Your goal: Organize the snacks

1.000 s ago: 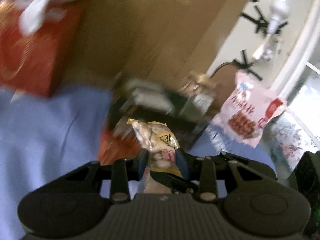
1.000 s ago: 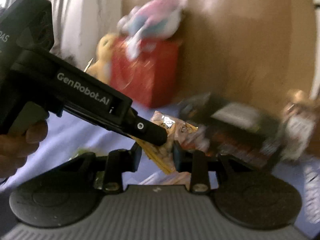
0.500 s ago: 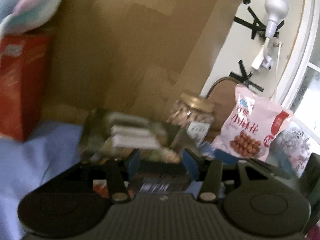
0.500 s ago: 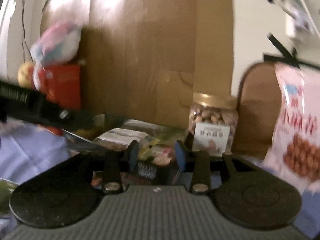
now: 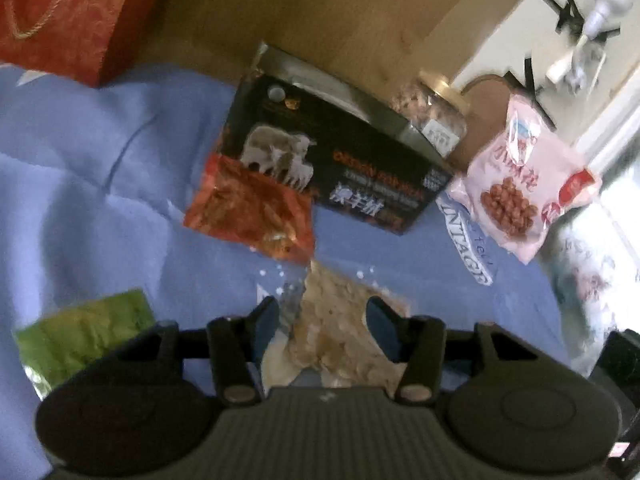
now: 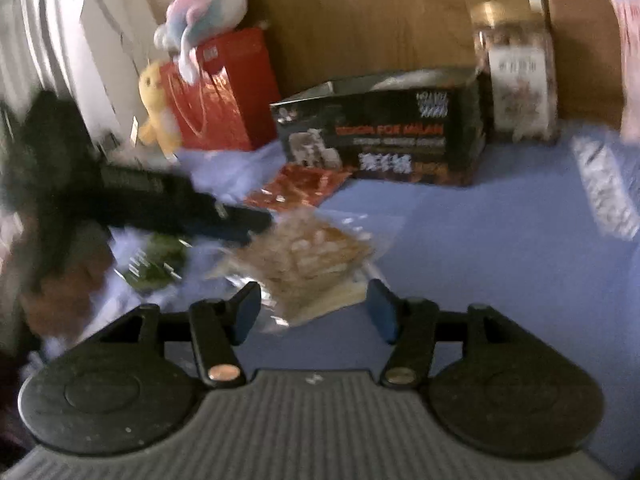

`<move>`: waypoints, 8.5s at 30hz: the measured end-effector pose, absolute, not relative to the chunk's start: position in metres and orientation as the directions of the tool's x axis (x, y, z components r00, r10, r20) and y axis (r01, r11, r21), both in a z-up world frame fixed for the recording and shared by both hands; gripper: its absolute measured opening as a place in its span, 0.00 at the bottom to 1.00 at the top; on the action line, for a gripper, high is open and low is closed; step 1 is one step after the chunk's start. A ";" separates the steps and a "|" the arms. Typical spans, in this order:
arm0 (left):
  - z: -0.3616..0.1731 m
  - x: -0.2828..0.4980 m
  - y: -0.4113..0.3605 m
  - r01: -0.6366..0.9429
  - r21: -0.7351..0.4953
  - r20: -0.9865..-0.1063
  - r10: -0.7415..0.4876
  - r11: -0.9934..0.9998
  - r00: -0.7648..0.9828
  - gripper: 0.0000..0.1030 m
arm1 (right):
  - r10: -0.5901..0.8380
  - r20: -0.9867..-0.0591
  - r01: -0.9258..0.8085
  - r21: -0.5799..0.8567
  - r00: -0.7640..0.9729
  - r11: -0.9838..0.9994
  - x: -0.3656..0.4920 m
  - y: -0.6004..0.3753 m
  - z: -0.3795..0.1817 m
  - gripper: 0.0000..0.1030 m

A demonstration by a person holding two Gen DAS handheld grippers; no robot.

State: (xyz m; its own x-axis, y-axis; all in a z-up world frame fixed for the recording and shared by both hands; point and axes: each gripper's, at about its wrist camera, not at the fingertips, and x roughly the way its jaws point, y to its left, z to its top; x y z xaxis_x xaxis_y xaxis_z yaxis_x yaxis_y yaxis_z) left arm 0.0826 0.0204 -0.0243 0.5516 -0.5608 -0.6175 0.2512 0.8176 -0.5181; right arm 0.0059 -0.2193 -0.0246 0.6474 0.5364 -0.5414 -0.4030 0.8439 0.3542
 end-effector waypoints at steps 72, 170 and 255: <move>0.032 0.215 -0.030 0.292 -0.465 -0.527 -0.526 0.836 0.668 0.36 | 0.370 -0.431 -0.263 0.288 0.823 0.921 0.156 -0.240 0.044 0.49; -0.048 0.005 0.149 0.008 -0.690 -0.556 -0.536 0.724 0.635 0.16 | 0.803 -0.468 -0.299 0.758 0.370 0.579 0.047 -0.133 -0.037 0.15; 0.038 -0.084 -0.041 0.122 0.088 -0.541 -0.056 0.989 0.839 1.00 | 0.300 -0.426 -0.083 0.457 0.854 0.886 -0.107 -0.218 0.008 0.31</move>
